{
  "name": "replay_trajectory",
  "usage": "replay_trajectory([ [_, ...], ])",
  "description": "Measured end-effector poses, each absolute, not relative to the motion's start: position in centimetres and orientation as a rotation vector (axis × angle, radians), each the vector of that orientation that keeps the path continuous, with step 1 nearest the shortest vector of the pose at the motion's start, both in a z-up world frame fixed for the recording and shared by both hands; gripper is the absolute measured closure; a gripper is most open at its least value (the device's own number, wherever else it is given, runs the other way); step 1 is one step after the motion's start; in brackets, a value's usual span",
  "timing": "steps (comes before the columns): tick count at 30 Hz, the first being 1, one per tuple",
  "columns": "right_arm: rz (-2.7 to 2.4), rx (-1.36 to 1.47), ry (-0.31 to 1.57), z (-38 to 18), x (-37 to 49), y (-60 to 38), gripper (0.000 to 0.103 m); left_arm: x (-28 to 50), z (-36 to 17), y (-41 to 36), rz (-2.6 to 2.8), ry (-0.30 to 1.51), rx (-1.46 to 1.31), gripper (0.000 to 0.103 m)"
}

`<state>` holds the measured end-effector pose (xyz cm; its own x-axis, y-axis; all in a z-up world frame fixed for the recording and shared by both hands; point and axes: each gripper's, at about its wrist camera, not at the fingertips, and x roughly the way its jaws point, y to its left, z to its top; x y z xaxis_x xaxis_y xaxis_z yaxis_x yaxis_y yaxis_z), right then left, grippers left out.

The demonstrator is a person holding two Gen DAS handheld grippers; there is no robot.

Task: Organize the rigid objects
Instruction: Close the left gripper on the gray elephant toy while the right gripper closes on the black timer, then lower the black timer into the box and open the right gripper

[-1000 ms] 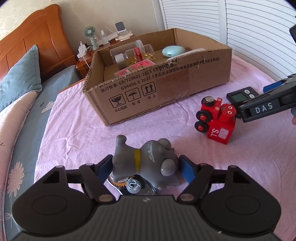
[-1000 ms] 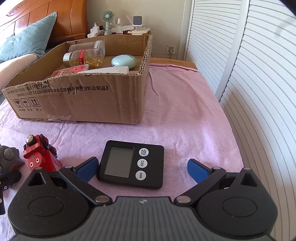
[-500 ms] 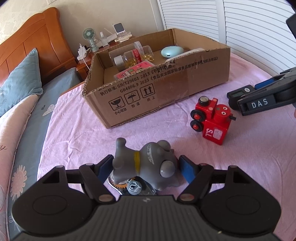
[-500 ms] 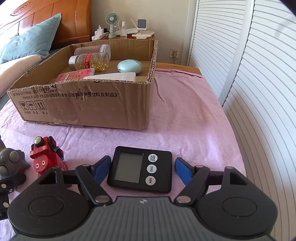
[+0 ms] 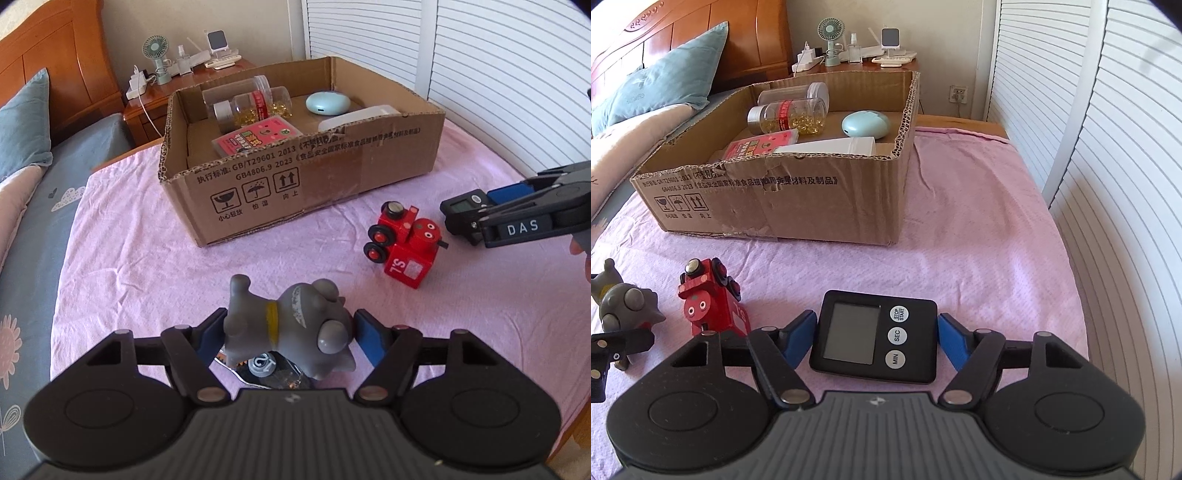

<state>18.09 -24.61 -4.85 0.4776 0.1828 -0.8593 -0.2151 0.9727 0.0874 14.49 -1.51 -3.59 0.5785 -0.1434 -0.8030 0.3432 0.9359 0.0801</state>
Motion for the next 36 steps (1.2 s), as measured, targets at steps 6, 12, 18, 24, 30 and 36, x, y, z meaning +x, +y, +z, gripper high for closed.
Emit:
replay_trajectory([
  [6, 0.267, -0.039, 1.044, -3.4, 17.5, -25.0, 0.028, 13.9, -2.6, -1.2, -0.327, 0.91, 0.234, 0.031],
  [12, 0.306, -0.084, 0.983, 0.0, 17.8, -24.6, 0.028, 13.7, -1.0, -0.6, -0.36, 0.885, 0.225, 0.031],
  [18, 0.348, -0.091, 0.907, 3.2, 20.4, -23.8, 0.028, 13.6, 0.0, -0.1, -0.356, 0.85, 0.223, 0.031],
  [24, 0.368, -0.092, 0.895, 3.6, 25.3, -21.7, 0.028, 13.7, 0.5, 0.6, -0.344, 0.832, 0.203, 0.031],
  [30, 0.361, -0.111, 0.925, 2.2, 29.6, -19.3, 0.027, 13.7, 0.8, 1.3, -0.333, 0.819, 0.183, 0.031],
  [36, 0.36, -0.091, 0.951, 1.1, 30.7, -18.6, 0.007, 13.7, 1.0, 1.8, -0.32, 0.817, 0.178, 0.031],
])
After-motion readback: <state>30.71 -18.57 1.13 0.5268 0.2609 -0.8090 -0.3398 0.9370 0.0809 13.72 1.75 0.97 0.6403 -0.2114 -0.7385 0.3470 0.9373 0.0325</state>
